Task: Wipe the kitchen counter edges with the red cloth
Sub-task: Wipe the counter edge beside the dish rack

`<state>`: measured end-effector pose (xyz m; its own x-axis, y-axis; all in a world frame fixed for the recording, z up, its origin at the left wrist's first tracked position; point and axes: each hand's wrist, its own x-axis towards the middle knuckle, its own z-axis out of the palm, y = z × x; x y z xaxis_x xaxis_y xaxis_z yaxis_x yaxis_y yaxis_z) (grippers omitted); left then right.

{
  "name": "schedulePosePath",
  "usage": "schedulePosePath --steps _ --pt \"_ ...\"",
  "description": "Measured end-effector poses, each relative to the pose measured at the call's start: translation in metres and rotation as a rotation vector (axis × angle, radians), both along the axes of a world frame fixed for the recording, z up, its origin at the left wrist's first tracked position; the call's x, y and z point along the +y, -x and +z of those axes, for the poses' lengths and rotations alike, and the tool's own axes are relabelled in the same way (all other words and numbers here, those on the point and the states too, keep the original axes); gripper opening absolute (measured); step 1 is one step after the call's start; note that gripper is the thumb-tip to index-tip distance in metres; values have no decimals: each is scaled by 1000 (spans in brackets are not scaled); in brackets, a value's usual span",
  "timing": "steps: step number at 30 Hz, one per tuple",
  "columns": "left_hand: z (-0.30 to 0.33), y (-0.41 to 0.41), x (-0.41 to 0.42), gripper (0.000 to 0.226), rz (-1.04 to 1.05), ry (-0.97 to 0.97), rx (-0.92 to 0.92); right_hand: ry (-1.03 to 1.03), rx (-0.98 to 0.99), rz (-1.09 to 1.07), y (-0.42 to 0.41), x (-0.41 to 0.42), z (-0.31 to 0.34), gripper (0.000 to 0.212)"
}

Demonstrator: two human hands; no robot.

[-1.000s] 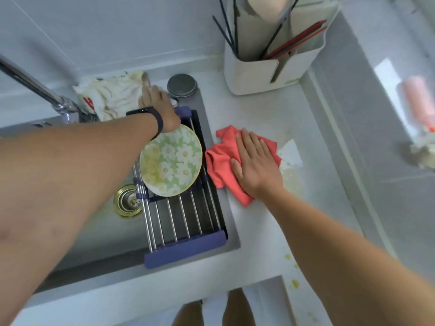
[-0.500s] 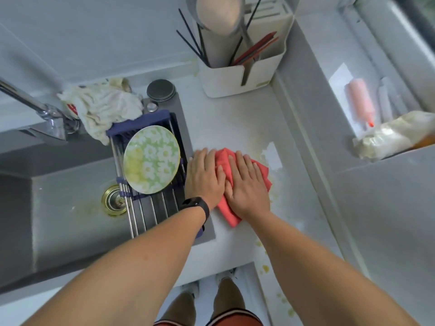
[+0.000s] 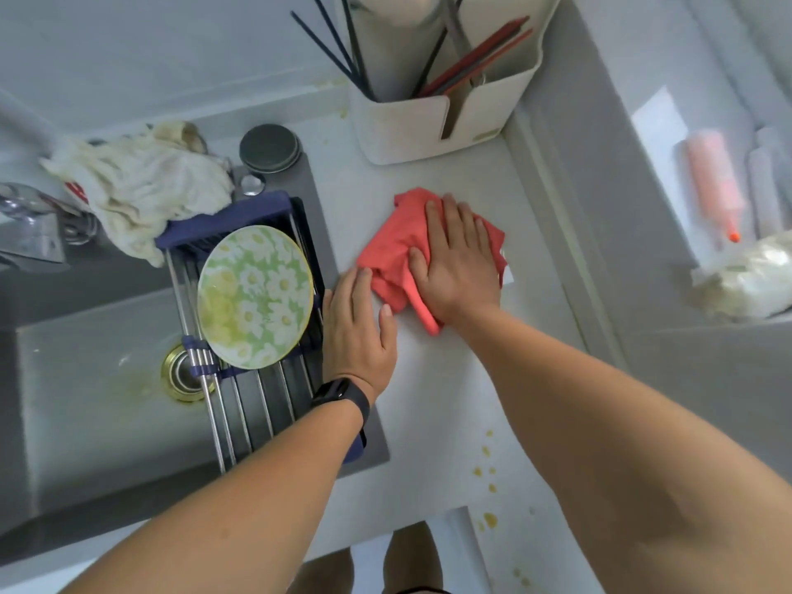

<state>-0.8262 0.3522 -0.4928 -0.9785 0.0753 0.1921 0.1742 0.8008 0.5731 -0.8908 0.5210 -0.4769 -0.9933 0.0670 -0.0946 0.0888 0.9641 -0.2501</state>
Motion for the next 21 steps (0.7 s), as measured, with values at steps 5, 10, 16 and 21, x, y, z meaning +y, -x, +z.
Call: schedulePosePath --steps 5,10,16,21 --pt "-5 0 -1 48 -19 64 12 -3 20 -43 24 -5 -5 73" --pt "-6 1 -2 40 -18 36 51 30 -10 -60 11 -9 -1 71" --pt "-5 0 -4 25 -49 19 19 16 -25 -105 -90 1 2 68" --pt "1 -2 -5 24 -96 10 15 -19 -50 -288 -139 14 17 69"
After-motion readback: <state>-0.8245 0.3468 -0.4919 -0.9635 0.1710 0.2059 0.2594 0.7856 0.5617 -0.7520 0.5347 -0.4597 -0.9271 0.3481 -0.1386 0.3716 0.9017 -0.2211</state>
